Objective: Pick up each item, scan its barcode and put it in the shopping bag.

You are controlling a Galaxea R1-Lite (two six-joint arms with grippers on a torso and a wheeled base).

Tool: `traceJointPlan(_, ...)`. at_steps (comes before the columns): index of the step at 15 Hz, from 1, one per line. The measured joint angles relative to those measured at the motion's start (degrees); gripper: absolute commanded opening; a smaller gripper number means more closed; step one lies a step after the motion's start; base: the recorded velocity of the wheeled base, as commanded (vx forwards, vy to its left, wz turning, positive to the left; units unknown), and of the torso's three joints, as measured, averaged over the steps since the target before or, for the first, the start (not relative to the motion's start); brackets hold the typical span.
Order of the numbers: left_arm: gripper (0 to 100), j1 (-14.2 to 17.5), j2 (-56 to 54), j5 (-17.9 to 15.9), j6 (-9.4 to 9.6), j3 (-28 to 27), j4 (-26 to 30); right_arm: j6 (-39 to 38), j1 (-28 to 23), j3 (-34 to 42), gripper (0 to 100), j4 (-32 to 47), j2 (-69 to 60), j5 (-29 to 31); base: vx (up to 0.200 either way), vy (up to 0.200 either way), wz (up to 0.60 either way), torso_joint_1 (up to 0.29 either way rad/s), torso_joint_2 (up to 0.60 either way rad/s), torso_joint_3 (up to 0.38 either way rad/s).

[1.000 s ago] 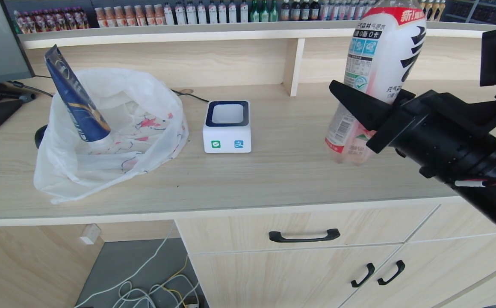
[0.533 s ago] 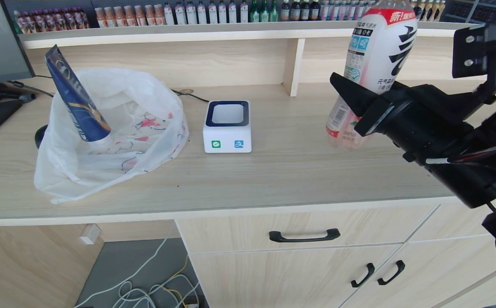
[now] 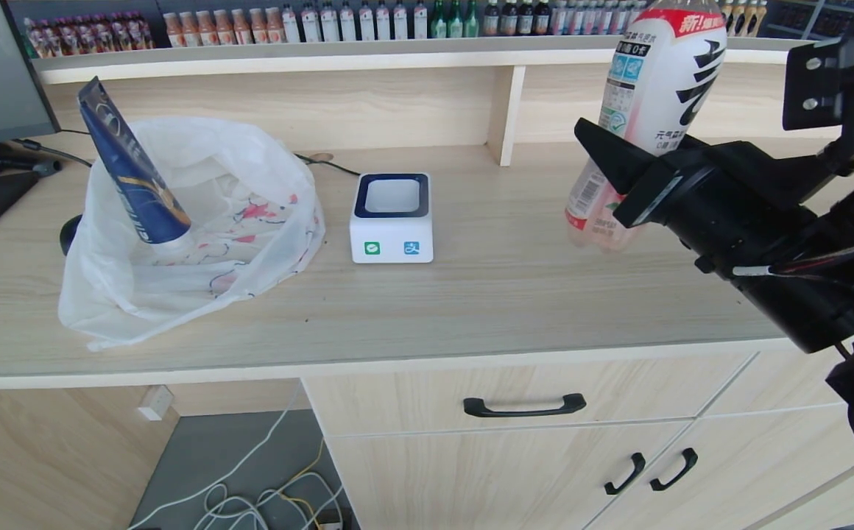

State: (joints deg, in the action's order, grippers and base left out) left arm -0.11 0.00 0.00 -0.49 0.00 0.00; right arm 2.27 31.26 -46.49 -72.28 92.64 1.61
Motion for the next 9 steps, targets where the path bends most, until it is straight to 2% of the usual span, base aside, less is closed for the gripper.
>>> traceJointPlan(5,100,0.1,0.0,0.0,-0.11,0.0,0.0,0.2,-1.7,0.0,0,-1.0,0.2,0.0,0.000,0.000,0.00,0.000,0.00,0.000)
traceJointPlan(9,100,0.1,0.0,0.0,-0.09,0.0,0.0,0.1,-3.7,-0.1,0,-1.4,0.7,-0.1,0.000,0.200,0.00,-0.002,0.00,0.005)
